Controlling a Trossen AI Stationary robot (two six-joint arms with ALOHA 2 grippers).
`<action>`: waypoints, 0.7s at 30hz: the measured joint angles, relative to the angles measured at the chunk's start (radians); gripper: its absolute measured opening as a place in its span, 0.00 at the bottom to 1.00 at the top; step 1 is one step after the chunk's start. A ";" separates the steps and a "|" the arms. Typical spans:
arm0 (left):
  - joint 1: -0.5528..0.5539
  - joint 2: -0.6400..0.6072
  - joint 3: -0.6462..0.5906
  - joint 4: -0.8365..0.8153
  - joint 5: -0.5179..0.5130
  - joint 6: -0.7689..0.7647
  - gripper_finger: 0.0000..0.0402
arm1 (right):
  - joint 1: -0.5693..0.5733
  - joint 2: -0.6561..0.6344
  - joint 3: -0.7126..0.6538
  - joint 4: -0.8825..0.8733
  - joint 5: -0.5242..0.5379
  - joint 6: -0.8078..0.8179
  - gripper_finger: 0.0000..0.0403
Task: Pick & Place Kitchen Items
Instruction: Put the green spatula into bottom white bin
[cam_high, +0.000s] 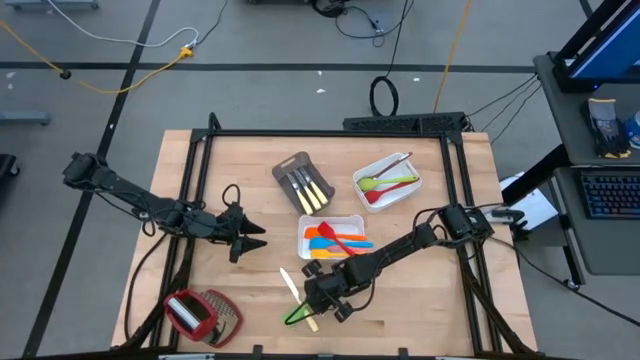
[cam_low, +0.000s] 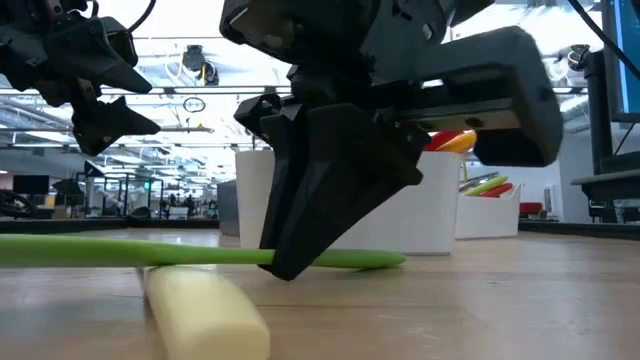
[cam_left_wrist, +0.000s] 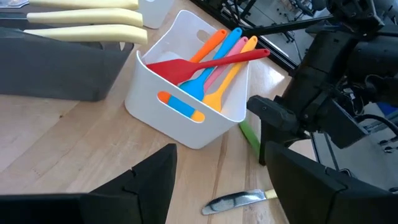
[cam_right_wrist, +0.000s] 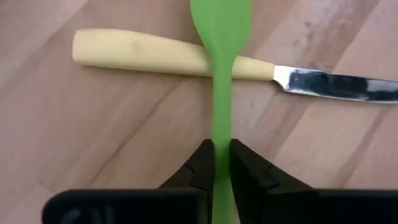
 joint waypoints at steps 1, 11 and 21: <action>0.000 0.000 0.000 -0.001 0.000 0.000 0.62 | 0.000 -0.004 0.000 -0.001 0.004 0.000 0.06; 0.000 0.000 0.000 -0.003 0.000 -0.004 0.62 | 0.000 -0.070 -0.001 -0.044 0.076 -0.010 0.03; 0.000 0.000 0.000 -0.003 0.000 -0.026 0.62 | 0.015 -0.079 0.000 -0.043 0.079 0.051 0.02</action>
